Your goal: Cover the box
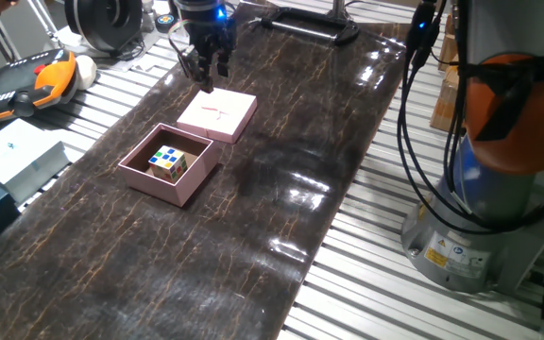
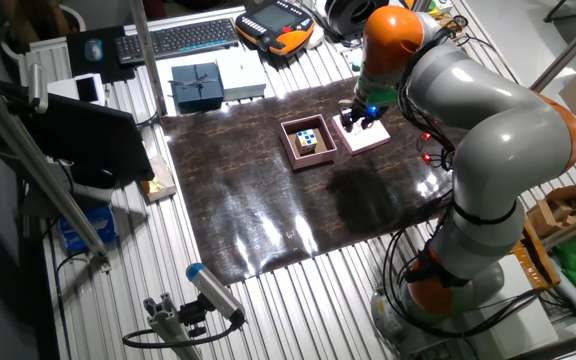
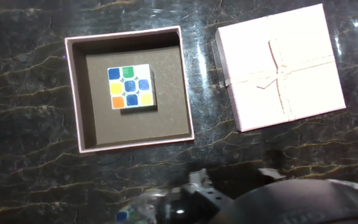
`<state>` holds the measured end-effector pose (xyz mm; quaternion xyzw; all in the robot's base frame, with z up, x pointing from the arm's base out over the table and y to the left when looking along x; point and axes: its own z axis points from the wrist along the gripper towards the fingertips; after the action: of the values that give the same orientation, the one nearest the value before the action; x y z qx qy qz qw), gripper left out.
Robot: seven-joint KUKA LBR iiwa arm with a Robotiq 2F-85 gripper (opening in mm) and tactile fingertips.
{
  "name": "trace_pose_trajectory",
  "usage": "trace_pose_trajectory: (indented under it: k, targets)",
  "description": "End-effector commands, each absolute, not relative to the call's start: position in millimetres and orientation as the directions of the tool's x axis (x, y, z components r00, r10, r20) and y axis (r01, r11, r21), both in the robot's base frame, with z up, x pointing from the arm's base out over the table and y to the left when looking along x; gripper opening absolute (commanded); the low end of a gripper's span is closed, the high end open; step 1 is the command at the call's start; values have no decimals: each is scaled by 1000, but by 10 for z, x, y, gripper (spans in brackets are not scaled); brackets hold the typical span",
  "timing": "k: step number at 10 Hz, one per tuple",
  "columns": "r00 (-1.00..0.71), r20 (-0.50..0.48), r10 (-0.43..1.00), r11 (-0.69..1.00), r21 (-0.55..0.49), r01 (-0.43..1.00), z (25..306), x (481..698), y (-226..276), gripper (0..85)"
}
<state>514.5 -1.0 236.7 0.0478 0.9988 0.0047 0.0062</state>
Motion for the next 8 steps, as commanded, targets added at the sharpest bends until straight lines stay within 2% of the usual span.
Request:
trace_pose_trajectory:
  k: [1, 8]
  targets:
    - [-995, -12, 99, 995, 23, 99, 2350, 5149, -36, 7]
    - [-995, -27, 97, 995, -19, 97, 2167, 5237, -90, 7]
